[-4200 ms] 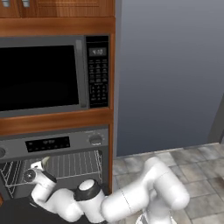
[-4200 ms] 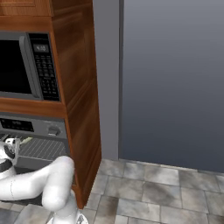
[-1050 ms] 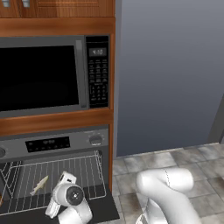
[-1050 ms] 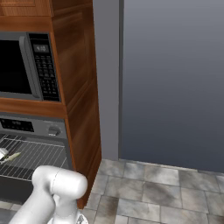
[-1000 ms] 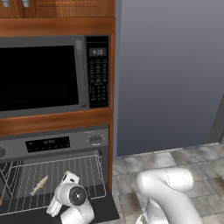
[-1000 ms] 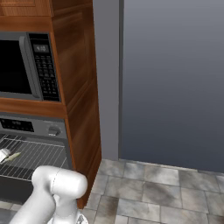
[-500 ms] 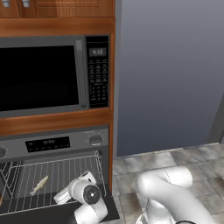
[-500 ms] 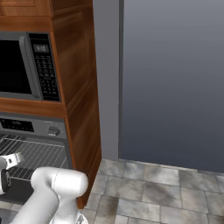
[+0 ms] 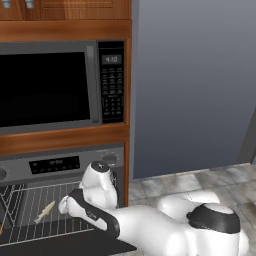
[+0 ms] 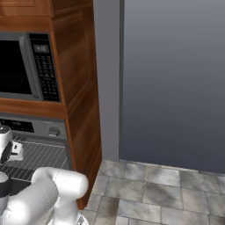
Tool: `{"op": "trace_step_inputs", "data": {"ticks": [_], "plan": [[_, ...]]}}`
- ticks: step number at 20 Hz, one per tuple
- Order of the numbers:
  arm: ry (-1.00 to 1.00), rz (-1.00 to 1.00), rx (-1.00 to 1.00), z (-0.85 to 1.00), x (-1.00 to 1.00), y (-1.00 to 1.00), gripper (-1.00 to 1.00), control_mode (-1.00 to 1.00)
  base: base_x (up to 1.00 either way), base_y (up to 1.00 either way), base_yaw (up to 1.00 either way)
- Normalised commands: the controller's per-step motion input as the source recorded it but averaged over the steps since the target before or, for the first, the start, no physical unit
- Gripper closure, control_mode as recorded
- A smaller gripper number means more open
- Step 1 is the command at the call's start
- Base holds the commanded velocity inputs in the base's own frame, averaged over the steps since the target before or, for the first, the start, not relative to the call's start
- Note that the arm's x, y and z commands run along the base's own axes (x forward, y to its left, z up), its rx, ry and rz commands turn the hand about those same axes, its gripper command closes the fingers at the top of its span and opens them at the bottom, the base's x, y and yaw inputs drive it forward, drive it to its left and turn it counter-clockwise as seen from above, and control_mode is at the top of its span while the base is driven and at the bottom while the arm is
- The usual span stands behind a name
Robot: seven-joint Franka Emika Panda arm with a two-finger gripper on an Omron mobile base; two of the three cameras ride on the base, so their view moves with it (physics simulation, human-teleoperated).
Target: Take the fish from the oven and place it on the plate on the counter.
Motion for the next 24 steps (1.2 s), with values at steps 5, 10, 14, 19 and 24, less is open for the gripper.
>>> {"op": "trace_step_inputs", "data": {"ticks": [5,10,14,19,24], "plan": [[0.24,0.00,0.00,-0.09,0.05,0.00,-1.00,-1.00,0.00,0.00,0.00],[0.00,0.00,-0.08,-0.42,0.00,0.05,-1.00,-1.00,0.00,0.00,0.00],[0.00,-0.06,-0.08,-0.24,0.01,0.33,-1.00,-1.00,0.00,0.00,0.00],[0.00,-0.11,-0.02,-0.03,0.01,0.61,-1.00,-1.00,0.00,0.00,0.00],[-0.09,-0.13,-0.02,-0.02,0.00,0.59,-1.00,-1.00,0.00,0.00,0.00]]}}
